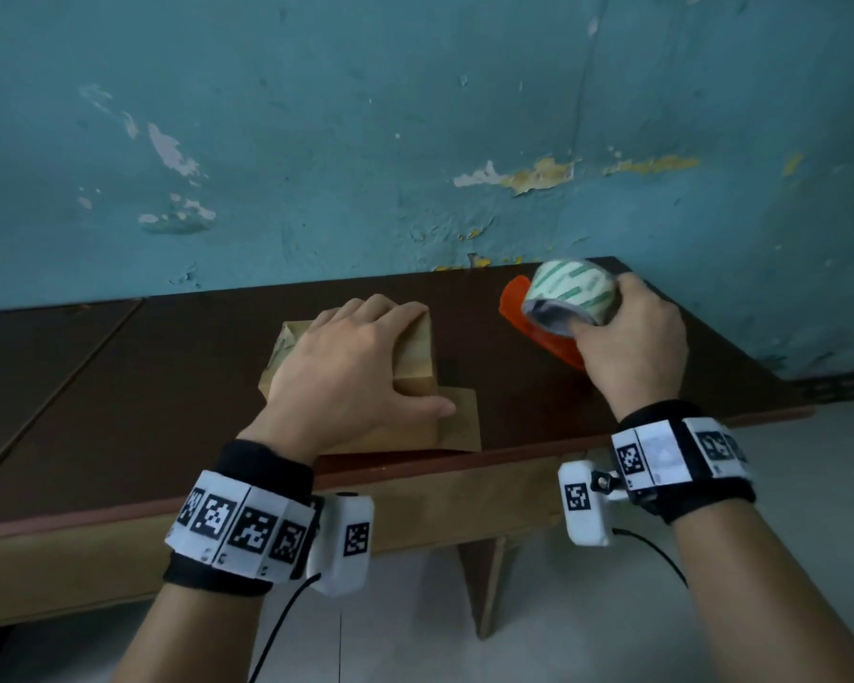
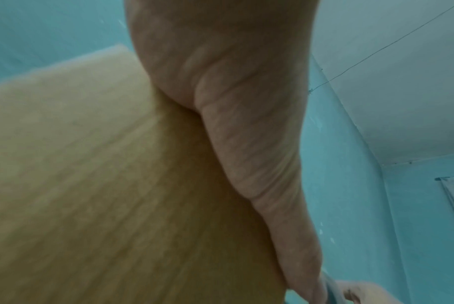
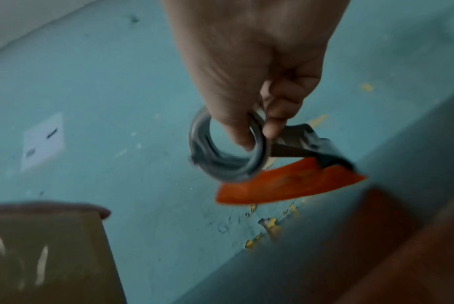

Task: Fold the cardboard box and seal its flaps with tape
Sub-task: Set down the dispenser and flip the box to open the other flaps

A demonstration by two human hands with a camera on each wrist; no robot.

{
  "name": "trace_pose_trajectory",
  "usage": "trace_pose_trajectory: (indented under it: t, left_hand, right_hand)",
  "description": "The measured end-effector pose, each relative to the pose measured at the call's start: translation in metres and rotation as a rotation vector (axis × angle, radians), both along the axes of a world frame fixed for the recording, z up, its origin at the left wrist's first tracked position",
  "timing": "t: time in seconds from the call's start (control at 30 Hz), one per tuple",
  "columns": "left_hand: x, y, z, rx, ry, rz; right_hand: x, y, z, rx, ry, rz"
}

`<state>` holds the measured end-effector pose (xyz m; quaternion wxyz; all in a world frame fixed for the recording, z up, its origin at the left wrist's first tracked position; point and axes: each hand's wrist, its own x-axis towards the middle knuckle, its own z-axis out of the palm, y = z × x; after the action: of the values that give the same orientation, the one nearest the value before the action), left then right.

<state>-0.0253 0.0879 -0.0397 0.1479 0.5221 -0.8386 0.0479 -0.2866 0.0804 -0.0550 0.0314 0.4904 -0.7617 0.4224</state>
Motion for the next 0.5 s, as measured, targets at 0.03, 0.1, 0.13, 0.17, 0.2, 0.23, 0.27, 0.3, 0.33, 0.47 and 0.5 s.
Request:
trace_pose_trajectory:
  t: [0.03,0.1,0.13,0.17,0.2,0.23,0.27,0.3,0.33,0.47,0.5]
  left_hand:
    - [0.003,0.001,0.0,0.003,0.002,-0.004]
    - [0.005,0.002,0.0,-0.002,-0.018,-0.013]
    - [0.006,0.002,-0.001,-0.006,-0.025,-0.017]
    - [0.006,0.001,-0.001,-0.008,-0.026,-0.019]
    - [0.007,0.001,-0.002,-0.007,-0.025,-0.021]
    - [0.007,0.001,-0.002,-0.007,-0.023,-0.023]
    - [0.007,0.0,-0.003,-0.01,-0.021,-0.027]
    - [0.008,0.0,-0.003,-0.011,-0.021,-0.029]
    - [0.008,0.0,-0.003,-0.011,-0.022,-0.031]
    - [0.006,-0.001,-0.002,-0.004,-0.027,-0.034]
    - [0.006,-0.002,-0.002,-0.003,-0.032,-0.032]
  right_hand:
    - [0.001,0.0,0.0,0.055,0.074,-0.001]
    - [0.006,-0.001,-0.004,0.155,0.17,0.03]
    - [0.009,0.0,-0.005,0.191,0.202,0.049]
    - [0.012,-0.001,-0.008,0.22,0.225,0.061]
    - [0.014,-0.001,-0.009,0.23,0.239,0.068]
    - [0.015,-0.002,-0.01,0.232,0.246,0.069]
    - [0.016,-0.003,-0.01,0.228,0.248,0.073]
    - [0.016,-0.004,-0.011,0.23,0.244,0.075]
    - [0.016,-0.005,-0.011,0.234,0.233,0.076]
    - [0.018,-0.003,-0.011,0.26,0.204,0.074]
    - [0.02,-0.003,-0.011,0.253,0.211,0.07]
